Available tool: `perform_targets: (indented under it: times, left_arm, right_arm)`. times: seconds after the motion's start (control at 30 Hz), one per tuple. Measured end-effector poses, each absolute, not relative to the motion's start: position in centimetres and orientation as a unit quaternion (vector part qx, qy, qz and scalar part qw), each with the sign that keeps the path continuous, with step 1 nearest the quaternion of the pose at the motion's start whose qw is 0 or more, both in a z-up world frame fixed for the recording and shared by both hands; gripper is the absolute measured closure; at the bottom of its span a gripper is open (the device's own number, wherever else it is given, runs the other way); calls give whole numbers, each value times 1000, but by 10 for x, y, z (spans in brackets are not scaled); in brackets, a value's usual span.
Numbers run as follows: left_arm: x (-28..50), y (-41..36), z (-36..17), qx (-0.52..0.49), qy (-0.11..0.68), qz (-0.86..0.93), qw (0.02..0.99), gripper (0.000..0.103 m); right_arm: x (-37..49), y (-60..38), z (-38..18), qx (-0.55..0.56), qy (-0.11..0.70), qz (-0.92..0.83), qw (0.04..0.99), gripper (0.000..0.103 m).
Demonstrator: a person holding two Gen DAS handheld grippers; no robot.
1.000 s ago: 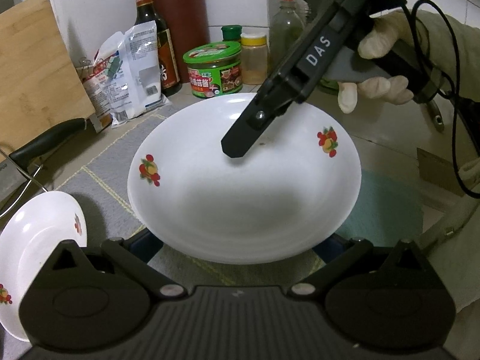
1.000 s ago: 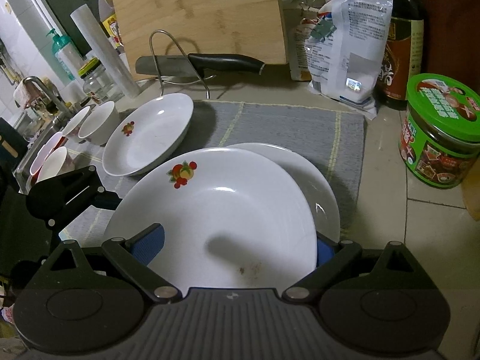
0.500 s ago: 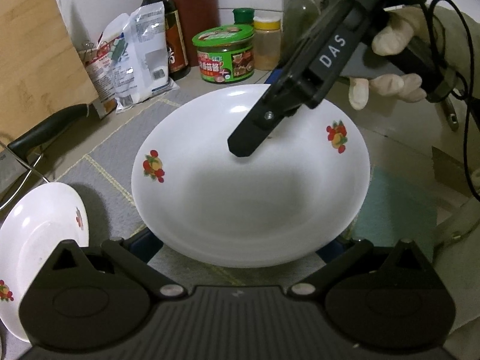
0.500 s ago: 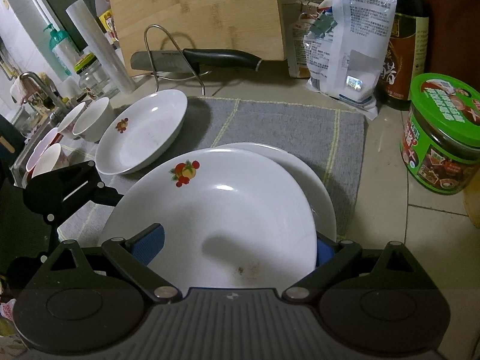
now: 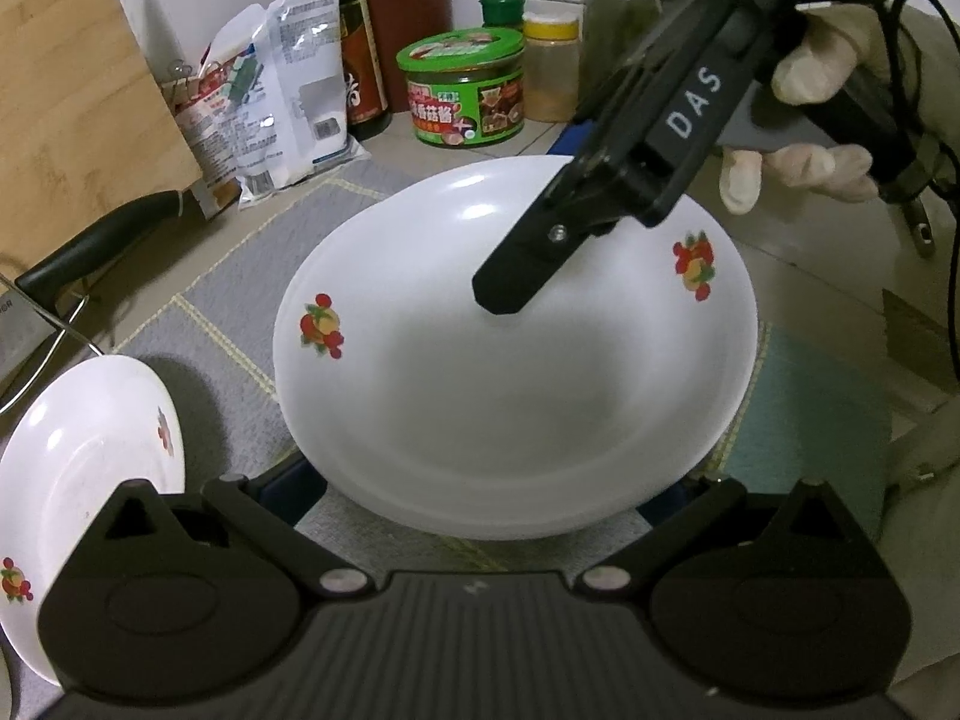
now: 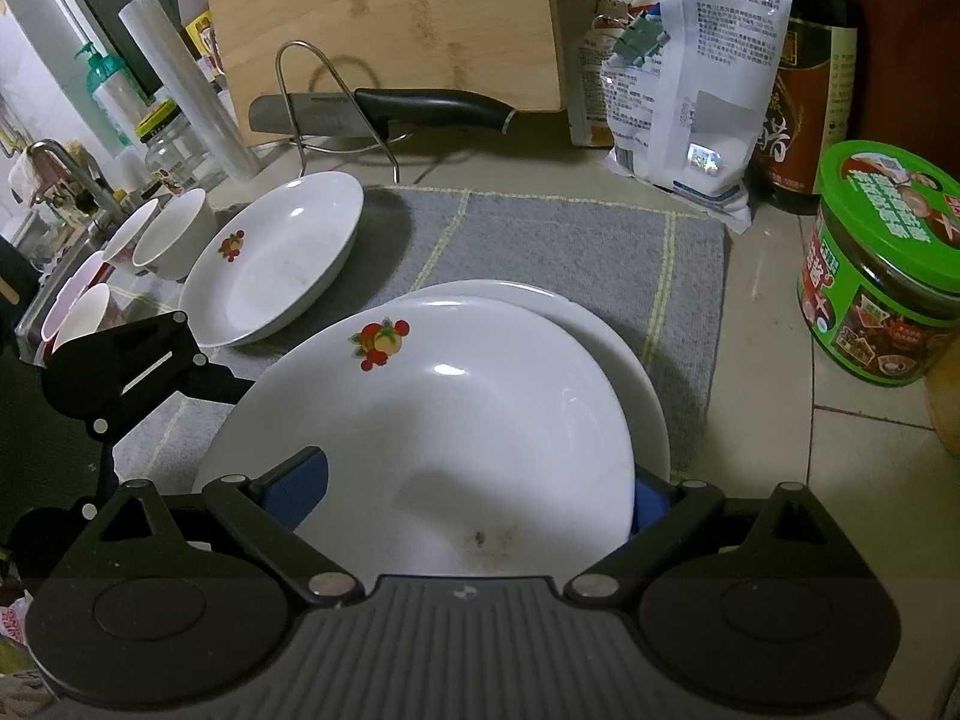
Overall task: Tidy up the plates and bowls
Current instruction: 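Lower the floral plate onto the first plate with the right gripper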
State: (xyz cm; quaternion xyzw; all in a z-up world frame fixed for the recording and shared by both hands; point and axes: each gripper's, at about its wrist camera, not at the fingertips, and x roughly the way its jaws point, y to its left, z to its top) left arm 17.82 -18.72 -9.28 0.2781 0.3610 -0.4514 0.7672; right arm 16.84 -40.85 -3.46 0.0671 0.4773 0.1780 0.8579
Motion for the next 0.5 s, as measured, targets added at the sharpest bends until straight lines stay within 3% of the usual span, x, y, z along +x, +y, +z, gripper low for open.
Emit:
perform_targets:
  times: [0.5]
  left_arm:
    - [180, -190, -96, 293, 361, -446, 765, 1]
  right_arm:
    - [163, -414, -35, 80, 482, 174, 855, 0]
